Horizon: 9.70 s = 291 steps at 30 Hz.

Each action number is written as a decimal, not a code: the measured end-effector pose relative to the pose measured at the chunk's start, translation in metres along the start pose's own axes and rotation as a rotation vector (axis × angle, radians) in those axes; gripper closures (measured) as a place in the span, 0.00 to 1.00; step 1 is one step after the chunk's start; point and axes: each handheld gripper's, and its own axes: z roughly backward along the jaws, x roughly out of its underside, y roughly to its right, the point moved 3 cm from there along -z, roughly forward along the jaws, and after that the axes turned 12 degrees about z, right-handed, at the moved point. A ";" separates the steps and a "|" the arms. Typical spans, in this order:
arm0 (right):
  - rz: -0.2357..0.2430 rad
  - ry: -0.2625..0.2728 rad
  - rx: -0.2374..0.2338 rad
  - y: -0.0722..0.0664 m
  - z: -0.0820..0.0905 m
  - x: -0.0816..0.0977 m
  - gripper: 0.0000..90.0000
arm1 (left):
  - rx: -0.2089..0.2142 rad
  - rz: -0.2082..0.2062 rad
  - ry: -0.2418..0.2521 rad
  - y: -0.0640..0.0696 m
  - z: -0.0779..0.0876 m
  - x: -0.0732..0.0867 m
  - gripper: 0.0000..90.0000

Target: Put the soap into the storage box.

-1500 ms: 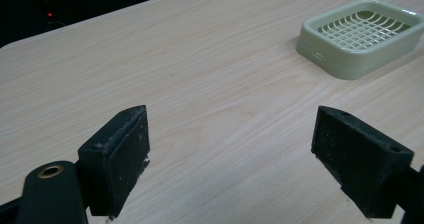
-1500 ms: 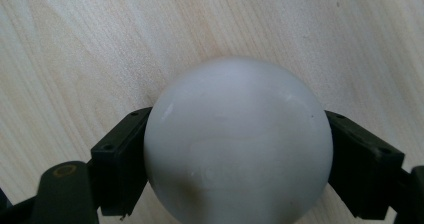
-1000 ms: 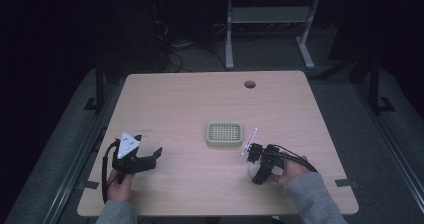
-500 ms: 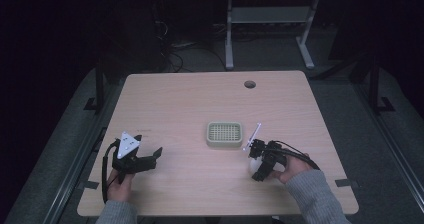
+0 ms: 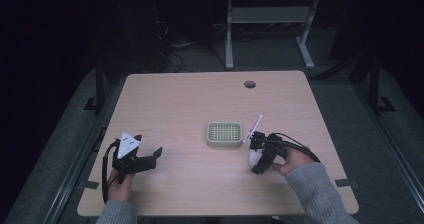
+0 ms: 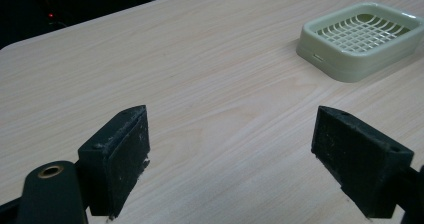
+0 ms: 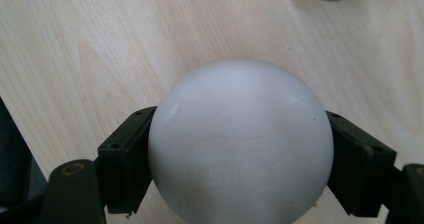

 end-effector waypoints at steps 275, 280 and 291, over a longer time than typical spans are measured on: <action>-0.106 0.135 0.036 0.062 0.041 -0.027 0.19 | -0.001 -0.011 0.012 0.001 0.004 -0.001 0.17; -0.109 0.137 0.035 0.059 0.040 -0.020 0.19 | -0.004 -0.004 0.012 0.001 0.004 -0.001 0.17; -0.137 0.141 0.034 0.053 0.036 -0.003 0.19 | -0.005 -0.006 0.015 0.001 0.005 -0.001 0.17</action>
